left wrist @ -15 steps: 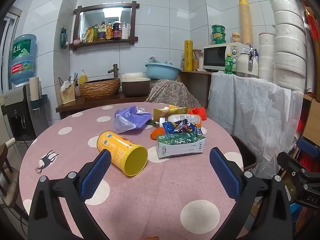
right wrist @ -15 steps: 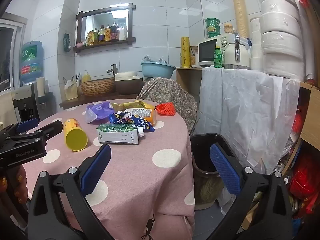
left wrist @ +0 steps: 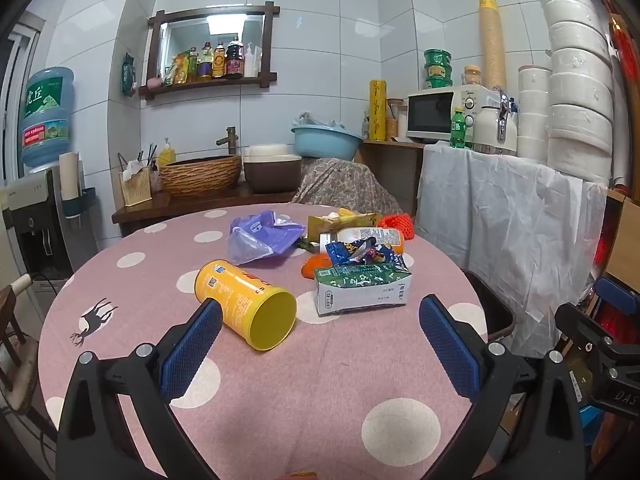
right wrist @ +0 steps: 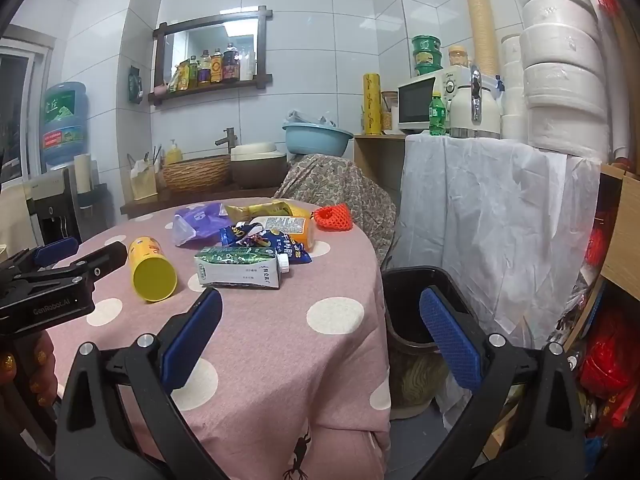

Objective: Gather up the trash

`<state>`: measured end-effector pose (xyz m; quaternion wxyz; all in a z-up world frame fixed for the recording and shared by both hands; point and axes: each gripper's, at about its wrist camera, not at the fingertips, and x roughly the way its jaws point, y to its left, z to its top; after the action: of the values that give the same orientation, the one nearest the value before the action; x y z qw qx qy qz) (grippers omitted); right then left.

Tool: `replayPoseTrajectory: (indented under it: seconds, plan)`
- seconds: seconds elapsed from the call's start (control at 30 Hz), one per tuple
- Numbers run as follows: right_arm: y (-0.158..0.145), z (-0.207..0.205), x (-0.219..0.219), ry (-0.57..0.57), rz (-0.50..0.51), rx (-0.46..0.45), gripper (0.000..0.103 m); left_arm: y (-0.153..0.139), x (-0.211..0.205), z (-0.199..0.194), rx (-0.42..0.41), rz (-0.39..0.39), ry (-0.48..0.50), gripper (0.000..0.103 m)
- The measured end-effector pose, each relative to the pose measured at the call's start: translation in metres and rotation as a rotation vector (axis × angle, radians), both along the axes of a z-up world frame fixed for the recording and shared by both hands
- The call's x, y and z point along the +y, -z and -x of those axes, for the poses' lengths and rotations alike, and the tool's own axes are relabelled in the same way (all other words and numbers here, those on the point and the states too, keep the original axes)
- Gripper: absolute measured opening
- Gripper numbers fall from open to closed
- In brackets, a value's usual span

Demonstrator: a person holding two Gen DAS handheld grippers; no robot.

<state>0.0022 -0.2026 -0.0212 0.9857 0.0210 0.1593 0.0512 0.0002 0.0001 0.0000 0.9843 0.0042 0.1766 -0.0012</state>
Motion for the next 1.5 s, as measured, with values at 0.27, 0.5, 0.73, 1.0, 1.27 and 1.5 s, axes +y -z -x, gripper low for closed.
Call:
replayPoseTrajectory:
  seconds: [0.27, 0.5, 0.73, 1.0, 1.27, 1.5]
  plan:
    - [0.0004, 0.0002, 0.001, 0.0, 0.0, -0.001, 0.098, 0.0001, 0.0, -0.0001, 0.001, 0.0, 0.0, 0.098]
    - [0.001, 0.0004, 0.0019, -0.001, -0.001, 0.0, 0.098, 0.0001, 0.0, -0.0002, 0.003, 0.0, 0.0, 0.098]
    - [0.0012, 0.0007, 0.0015, 0.0, -0.001, 0.0, 0.098, 0.0002, -0.0002, 0.0006, 0.006, 0.002, 0.0, 0.098]
    - [0.0011, 0.0011, 0.0015, -0.001, 0.001, 0.001, 0.098, 0.0003, 0.0, 0.0, 0.008, 0.003, 0.0, 0.098]
    - [0.0007, 0.0015, 0.0018, -0.001, 0.0, 0.001, 0.098, 0.0003, 0.0001, -0.0002, 0.01, 0.003, 0.001, 0.098]
    - [0.0004, 0.0015, 0.002, -0.002, -0.001, -0.001, 0.098, 0.0053, 0.0015, -0.0054, 0.01, 0.004, 0.0, 0.098]
